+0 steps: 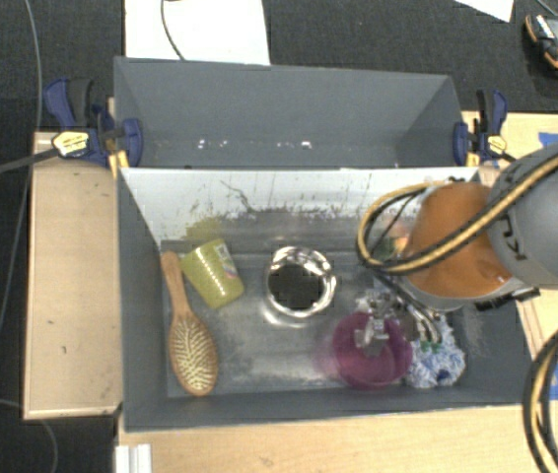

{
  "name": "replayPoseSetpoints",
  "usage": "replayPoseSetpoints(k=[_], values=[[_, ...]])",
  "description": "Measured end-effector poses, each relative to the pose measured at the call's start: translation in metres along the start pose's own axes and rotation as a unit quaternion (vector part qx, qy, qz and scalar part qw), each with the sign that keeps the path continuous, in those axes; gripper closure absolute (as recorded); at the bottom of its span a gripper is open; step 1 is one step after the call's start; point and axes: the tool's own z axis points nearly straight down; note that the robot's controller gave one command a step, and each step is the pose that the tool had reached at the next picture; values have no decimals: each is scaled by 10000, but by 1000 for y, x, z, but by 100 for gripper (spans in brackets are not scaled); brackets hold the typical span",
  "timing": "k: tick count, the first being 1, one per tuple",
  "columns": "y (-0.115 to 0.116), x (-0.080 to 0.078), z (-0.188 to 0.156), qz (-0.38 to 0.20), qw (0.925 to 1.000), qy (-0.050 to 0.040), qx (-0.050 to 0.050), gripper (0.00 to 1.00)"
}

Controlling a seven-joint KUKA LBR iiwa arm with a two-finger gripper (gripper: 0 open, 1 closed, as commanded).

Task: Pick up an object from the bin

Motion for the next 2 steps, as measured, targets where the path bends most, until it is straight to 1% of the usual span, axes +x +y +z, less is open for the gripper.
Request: replayPoseSetpoints(k=[1, 2], values=[[25, -8, -50, -1424, 9898, -42, -2, 100], [-8, 2, -166, -792, 9969, -2, -4, 100]])
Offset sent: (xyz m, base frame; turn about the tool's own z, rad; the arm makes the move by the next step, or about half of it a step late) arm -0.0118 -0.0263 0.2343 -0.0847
